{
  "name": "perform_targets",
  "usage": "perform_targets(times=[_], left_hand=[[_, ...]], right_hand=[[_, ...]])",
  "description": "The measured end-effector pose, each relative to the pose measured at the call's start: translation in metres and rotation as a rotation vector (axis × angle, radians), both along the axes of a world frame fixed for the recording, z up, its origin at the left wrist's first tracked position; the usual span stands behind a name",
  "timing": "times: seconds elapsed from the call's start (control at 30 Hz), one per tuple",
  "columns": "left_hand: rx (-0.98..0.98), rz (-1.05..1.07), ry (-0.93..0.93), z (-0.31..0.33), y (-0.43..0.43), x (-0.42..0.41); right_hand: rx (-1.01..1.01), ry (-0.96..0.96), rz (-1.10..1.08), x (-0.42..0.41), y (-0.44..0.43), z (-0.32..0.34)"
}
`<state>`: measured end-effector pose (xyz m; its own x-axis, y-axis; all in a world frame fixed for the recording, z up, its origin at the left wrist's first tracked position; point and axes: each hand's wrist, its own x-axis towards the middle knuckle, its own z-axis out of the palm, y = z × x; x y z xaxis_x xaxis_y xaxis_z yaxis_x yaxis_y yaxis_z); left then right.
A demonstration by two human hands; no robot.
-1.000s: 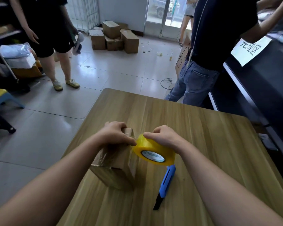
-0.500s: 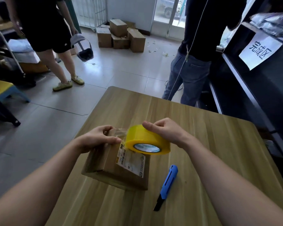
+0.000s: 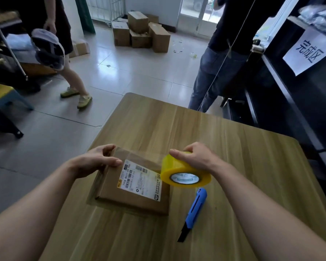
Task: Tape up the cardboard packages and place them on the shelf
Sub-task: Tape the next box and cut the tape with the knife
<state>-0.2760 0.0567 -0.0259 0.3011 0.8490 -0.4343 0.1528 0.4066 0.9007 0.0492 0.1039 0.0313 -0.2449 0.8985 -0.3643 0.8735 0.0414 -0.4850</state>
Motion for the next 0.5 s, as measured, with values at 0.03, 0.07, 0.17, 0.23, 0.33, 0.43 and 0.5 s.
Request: perform_targets(times=[0.03,0.07,0.17,0.23,0.33,0.43,0.5], left_hand=[[-0.001,-0.003,-0.002,-0.001,0.0,-0.002],[-0.001,-0.006,-0.001,-0.002,0.001,-0.003],[-0.006,-0.028,0.006,-0.001,0.004,-0.005],[-0.02,-0.032,-0.014,-0.003,0.006,-0.008],[-0.046,-0.02,-0.051,-0.011,0.003,-0.014],[-0.061,-0.017,-0.085,-0.016,0.0,-0.017],[-0.063,-0.025,-0.107,-0.018,0.001,-0.019]], right_hand=[[-0.012,-0.006,0.01,-0.001,0.0,0.001],[-0.026,-0.022,0.016,-0.002,0.0,0.001],[-0.024,-0.144,0.038,-0.005,0.001,0.003],[-0.017,-0.209,0.052,-0.008,0.003,0.006],[-0.046,-0.231,0.06,-0.006,0.003,0.003],[-0.074,-0.239,0.055,-0.004,0.002,-0.003],[-0.126,-0.166,0.035,0.001,0.004,-0.003]])
